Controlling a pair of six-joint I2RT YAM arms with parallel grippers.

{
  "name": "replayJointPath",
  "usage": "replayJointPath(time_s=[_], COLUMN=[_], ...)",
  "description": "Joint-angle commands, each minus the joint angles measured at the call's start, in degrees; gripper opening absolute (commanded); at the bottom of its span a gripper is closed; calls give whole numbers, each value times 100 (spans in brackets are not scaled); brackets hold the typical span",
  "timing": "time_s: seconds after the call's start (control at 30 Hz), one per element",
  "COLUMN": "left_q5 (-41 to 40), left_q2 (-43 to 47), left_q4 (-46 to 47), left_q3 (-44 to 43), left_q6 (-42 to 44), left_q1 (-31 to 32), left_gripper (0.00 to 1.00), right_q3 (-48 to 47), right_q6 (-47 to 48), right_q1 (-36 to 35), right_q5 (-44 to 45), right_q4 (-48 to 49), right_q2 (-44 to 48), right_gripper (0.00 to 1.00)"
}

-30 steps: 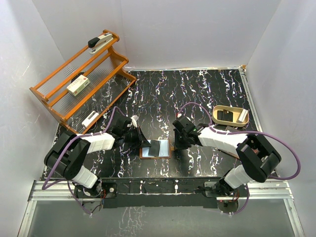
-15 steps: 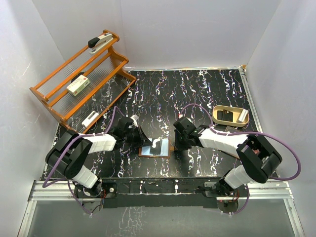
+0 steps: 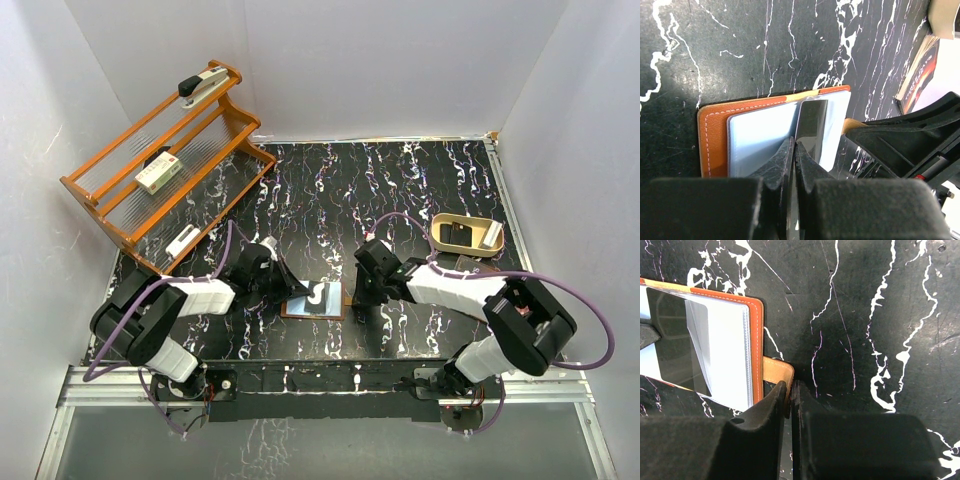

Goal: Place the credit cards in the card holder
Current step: Insert the credit card into the card holder.

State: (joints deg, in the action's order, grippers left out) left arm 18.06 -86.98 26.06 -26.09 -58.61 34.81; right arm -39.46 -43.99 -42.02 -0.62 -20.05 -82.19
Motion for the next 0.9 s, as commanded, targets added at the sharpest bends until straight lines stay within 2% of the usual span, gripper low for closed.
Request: replayJointPath(time_s=[0.0,0.4,0.6,0.87], left_q5=[-232,-661,-1028,-898], left_q2=[189,139,347,1182], left_q4=[166,591,246,-450], left_q3=[226,280,271,391], left_q6=[-292,-844,-852,-625], left_q1=[102,462,518,504], left_gripper=[0,0,0,0], right_q3=[147,479,572,571], right_q6=[-226,-717,-891,-689], right_q1=[-89,-144,-155,-154], right_q5=[-114,-172,-109,-67], right_q4=[316,740,827,659], right_q2=[139,292,483,630], right_gripper=[6,5,4,5])
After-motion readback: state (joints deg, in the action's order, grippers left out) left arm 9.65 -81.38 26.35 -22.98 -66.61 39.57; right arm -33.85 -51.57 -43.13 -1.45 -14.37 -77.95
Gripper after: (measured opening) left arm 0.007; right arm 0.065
